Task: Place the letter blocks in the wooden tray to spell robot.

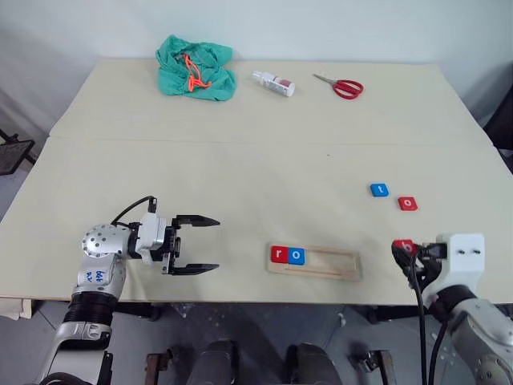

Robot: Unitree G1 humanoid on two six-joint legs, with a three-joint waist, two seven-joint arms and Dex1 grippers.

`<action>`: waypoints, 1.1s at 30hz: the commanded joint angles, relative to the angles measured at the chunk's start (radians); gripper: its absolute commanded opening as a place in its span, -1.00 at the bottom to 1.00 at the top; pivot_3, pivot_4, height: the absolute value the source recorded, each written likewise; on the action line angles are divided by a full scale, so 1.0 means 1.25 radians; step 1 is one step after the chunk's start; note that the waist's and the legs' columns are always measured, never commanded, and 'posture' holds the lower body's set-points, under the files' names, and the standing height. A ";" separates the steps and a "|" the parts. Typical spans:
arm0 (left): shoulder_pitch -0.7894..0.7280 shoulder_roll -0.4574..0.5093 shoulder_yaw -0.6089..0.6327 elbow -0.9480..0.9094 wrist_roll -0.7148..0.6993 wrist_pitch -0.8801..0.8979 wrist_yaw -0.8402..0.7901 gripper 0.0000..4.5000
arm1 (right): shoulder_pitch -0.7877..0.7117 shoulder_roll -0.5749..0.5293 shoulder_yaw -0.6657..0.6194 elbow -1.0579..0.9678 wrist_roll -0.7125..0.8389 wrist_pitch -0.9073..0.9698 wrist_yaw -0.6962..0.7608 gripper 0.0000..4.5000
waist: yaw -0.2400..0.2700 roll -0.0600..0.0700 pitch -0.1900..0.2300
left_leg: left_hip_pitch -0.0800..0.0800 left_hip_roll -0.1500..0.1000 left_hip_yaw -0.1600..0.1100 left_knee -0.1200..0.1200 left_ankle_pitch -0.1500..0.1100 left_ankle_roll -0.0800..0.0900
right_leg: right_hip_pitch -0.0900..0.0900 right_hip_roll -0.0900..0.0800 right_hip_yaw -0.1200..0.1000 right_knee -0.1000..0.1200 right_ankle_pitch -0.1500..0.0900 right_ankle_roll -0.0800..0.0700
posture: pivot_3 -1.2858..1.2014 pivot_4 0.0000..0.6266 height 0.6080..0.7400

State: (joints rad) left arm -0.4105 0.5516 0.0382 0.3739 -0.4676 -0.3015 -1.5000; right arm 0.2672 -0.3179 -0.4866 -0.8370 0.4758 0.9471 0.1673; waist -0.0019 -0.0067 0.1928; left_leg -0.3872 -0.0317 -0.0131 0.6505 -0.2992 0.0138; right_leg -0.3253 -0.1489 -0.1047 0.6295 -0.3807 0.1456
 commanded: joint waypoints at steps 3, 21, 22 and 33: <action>-0.014 -0.013 -0.003 -0.018 -0.015 0.005 -0.019 1.00 | 0.018 0.002 0.007 -0.027 0.002 -0.019 -0.005 -0.35 | 0.001 0.000 0.000 | 0.000 0.000 0.000 0.000 0.000 0.000 | 0.000 0.000 0.000 0.000 0.000 0.000 | 0.03 -0.52 1.00; -0.028 -0.032 -0.006 -0.031 -0.004 0.005 0.004 1.00 | -0.046 0.025 0.093 0.041 -0.017 -0.036 -0.037 -0.02 | 0.001 0.000 0.000 | 0.000 0.000 -0.001 0.000 0.000 0.000 | 0.000 0.000 0.000 0.000 0.000 0.000 | 0.03 -0.52 1.00; -0.029 -0.032 -0.006 -0.031 -0.004 0.004 0.005 1.00 | -0.045 0.026 0.094 0.041 -0.017 -0.038 -0.038 0.13 | 0.001 0.000 0.000 | 0.000 0.000 -0.001 0.000 0.000 0.000 | 0.000 0.000 0.000 0.000 0.000 0.000 | 0.03 -0.52 1.00; -0.034 -0.032 -0.007 -0.028 -0.004 0.005 0.004 1.00 | -0.021 -0.032 0.062 0.036 0.021 -0.073 0.051 0.98 | 0.002 0.000 0.000 | 0.000 0.000 -0.001 0.000 0.000 0.000 | 0.000 0.000 0.000 0.000 0.000 0.000 | 0.03 -0.52 1.00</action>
State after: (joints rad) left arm -0.4412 0.5081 0.0203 0.3679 -0.4651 -0.2930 -1.4938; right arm 0.2341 -0.3391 -0.3723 -0.7758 0.4772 0.8866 0.1931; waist 0.0003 -0.0067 0.1928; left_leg -0.3872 -0.0322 -0.0140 0.6511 -0.2991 0.0140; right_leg -0.3250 -0.1489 -0.1046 0.6295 -0.3807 0.1456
